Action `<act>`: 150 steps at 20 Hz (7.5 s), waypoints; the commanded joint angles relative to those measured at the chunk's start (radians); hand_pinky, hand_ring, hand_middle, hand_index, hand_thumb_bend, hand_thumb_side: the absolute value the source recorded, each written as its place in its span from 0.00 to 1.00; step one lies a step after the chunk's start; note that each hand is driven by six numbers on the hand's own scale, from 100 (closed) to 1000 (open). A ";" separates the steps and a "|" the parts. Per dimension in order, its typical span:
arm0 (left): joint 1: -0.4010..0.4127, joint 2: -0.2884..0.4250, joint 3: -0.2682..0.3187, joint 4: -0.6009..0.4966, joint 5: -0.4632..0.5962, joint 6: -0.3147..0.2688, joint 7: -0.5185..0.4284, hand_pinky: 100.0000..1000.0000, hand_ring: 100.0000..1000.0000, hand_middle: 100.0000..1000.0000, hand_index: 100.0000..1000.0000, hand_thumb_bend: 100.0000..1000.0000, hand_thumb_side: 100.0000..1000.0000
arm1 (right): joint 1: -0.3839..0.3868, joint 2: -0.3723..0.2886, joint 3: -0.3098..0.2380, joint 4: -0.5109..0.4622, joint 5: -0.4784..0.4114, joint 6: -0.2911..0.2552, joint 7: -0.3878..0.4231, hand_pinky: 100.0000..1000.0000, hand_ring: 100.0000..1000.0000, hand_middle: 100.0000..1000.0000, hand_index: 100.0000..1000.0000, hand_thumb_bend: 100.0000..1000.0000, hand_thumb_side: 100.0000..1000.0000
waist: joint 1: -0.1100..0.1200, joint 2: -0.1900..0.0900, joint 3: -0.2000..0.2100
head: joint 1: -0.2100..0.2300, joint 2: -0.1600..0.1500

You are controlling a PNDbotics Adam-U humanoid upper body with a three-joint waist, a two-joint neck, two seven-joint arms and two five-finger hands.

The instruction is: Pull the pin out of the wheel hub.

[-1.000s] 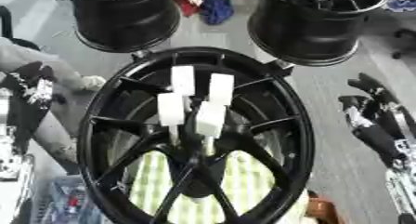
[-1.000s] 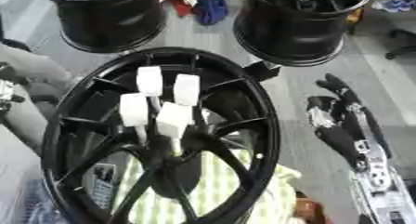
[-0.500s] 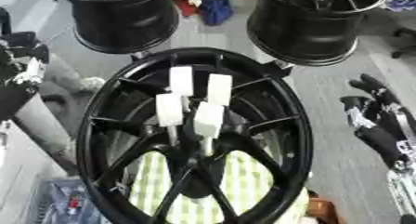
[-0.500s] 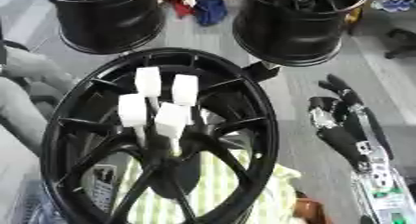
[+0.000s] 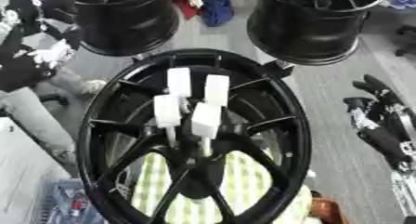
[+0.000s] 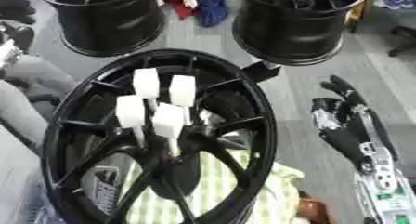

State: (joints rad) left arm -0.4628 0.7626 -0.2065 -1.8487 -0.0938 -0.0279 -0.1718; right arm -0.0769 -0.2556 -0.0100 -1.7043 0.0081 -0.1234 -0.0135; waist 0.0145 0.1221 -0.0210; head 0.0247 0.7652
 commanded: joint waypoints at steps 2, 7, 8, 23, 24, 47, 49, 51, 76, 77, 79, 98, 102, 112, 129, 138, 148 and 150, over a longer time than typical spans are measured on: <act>-0.082 0.132 -0.103 -0.035 0.029 0.010 -0.072 0.55 0.71 0.71 0.83 0.29 0.46 | -0.004 -0.025 0.004 -0.009 0.004 -0.001 0.007 0.80 0.72 0.85 0.95 0.00 0.21 | 0.001 -0.015 -0.008 | 0.015 0.005; -0.168 0.122 -0.221 -0.025 -0.016 0.025 -0.162 0.56 0.73 0.74 0.85 0.35 0.43 | -0.001 -0.027 0.007 -0.007 0.004 -0.001 0.011 0.80 0.72 0.85 0.95 0.00 0.21 | 0.006 -0.019 -0.011 | 0.020 0.005; -0.181 0.114 -0.242 -0.017 -0.027 0.024 -0.181 0.57 0.74 0.75 0.85 0.36 0.42 | 0.000 -0.027 0.007 -0.007 0.005 -0.001 0.011 0.80 0.72 0.85 0.95 0.00 0.21 | 0.007 -0.020 -0.012 | 0.020 0.005; -0.303 0.005 -0.344 0.119 -0.080 0.003 -0.479 0.54 0.72 0.74 0.84 0.41 0.39 | 0.008 -0.033 0.007 -0.003 0.006 -0.002 0.013 0.80 0.72 0.85 0.95 0.00 0.21 | 0.015 -0.030 -0.011 | 0.020 0.005; -0.307 0.004 -0.342 0.119 -0.076 0.005 -0.499 0.54 0.72 0.74 0.84 0.40 0.39 | 0.008 -0.033 0.007 -0.003 0.006 -0.002 0.013 0.80 0.72 0.85 0.95 0.00 0.21 | 0.015 -0.030 -0.011 | 0.019 0.005; -0.311 0.003 -0.276 0.124 -0.094 0.071 -0.735 0.51 0.70 0.72 0.83 0.38 0.38 | 0.010 -0.033 0.004 -0.001 0.008 -0.003 0.012 0.80 0.72 0.85 0.95 0.00 0.21 | 0.014 -0.033 -0.005 | 0.017 0.005; -0.312 0.000 -0.277 0.129 -0.098 0.075 -0.735 0.51 0.70 0.71 0.83 0.38 0.37 | 0.010 -0.032 0.004 -0.001 0.008 -0.003 0.012 0.80 0.72 0.85 0.95 0.00 0.21 | 0.014 -0.033 -0.005 | 0.017 0.005; -0.314 -0.004 -0.278 0.131 -0.100 0.077 -0.734 0.51 0.70 0.71 0.83 0.38 0.37 | 0.010 -0.032 0.004 -0.001 0.008 -0.003 0.012 0.80 0.72 0.85 0.95 0.00 0.21 | 0.013 -0.033 -0.005 | 0.018 0.005; -0.328 -0.052 -0.312 0.166 -0.163 0.084 -0.722 0.50 0.68 0.72 0.84 0.37 0.37 | 0.012 -0.030 0.005 0.001 0.007 -0.003 0.015 0.80 0.72 0.84 0.95 0.00 0.20 | 0.015 -0.033 -0.009 | 0.019 0.005; -0.328 -0.055 -0.312 0.167 -0.169 0.085 -0.719 0.50 0.69 0.72 0.84 0.36 0.37 | 0.012 -0.030 0.005 0.001 0.007 -0.003 0.015 0.80 0.72 0.84 0.95 0.00 0.20 | 0.015 -0.032 -0.009 | 0.019 0.005; -0.328 -0.058 -0.316 0.171 -0.176 0.084 -0.716 0.50 0.68 0.72 0.84 0.36 0.37 | 0.011 -0.030 0.005 0.001 0.007 -0.004 0.015 0.80 0.72 0.84 0.95 0.00 0.20 | 0.014 -0.032 -0.010 | 0.019 0.005; -0.324 -0.077 -0.333 0.196 -0.204 0.069 -0.722 0.49 0.68 0.72 0.84 0.31 0.36 | 0.009 -0.030 0.006 0.001 0.007 -0.004 0.018 0.80 0.72 0.84 0.95 0.00 0.20 | 0.015 -0.031 -0.011 | 0.021 0.005; -0.322 -0.080 -0.336 0.200 -0.206 0.066 -0.724 0.48 0.66 0.71 0.82 0.27 0.34 | 0.009 -0.030 0.006 0.002 0.006 -0.004 0.018 0.80 0.72 0.84 0.95 0.00 0.20 | 0.015 -0.031 -0.011 | 0.020 0.005; -0.317 -0.077 -0.338 0.198 -0.201 0.068 -0.733 0.39 0.58 0.62 0.77 0.20 0.33 | 0.008 -0.031 0.006 0.002 0.007 -0.004 0.019 0.80 0.72 0.84 0.95 0.00 0.20 | 0.015 -0.031 -0.010 | 0.019 0.005; -0.316 -0.072 -0.330 0.172 -0.204 0.066 -0.661 0.17 0.40 0.43 0.64 0.00 0.13 | 0.009 -0.030 0.004 0.004 0.008 -0.004 0.018 0.80 0.72 0.84 0.95 0.00 0.20 | 0.015 -0.032 -0.009 | 0.018 0.005; -0.337 -0.049 -0.299 0.142 -0.201 0.059 -0.638 0.15 0.39 0.42 0.63 0.00 0.10 | 0.011 -0.030 0.004 0.005 0.008 -0.004 0.018 0.80 0.72 0.84 0.95 0.00 0.20 | 0.016 -0.034 -0.009 | 0.016 0.005; -0.350 0.063 -0.146 0.037 -0.119 0.072 -0.627 0.14 0.39 0.42 0.63 0.00 0.10 | 0.015 -0.032 0.000 0.007 0.009 -0.004 0.017 0.80 0.72 0.84 0.95 0.00 0.19 | 0.018 -0.038 -0.003 | 0.009 0.005; -0.342 0.091 -0.105 0.023 -0.112 0.072 -0.605 0.13 0.39 0.42 0.63 0.00 0.10 | 0.016 -0.033 -0.001 0.007 0.009 -0.004 0.016 0.80 0.72 0.84 0.95 0.00 0.19 | 0.018 -0.039 -0.002 | 0.008 0.005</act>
State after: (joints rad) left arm -0.7911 0.8078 -0.3530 -1.8051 -0.2168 0.0436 -0.7915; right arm -0.0529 -0.2690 -0.0032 -1.6860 0.0144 -0.1253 0.0017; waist 0.0331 0.0976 -0.0238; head 0.0351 0.7652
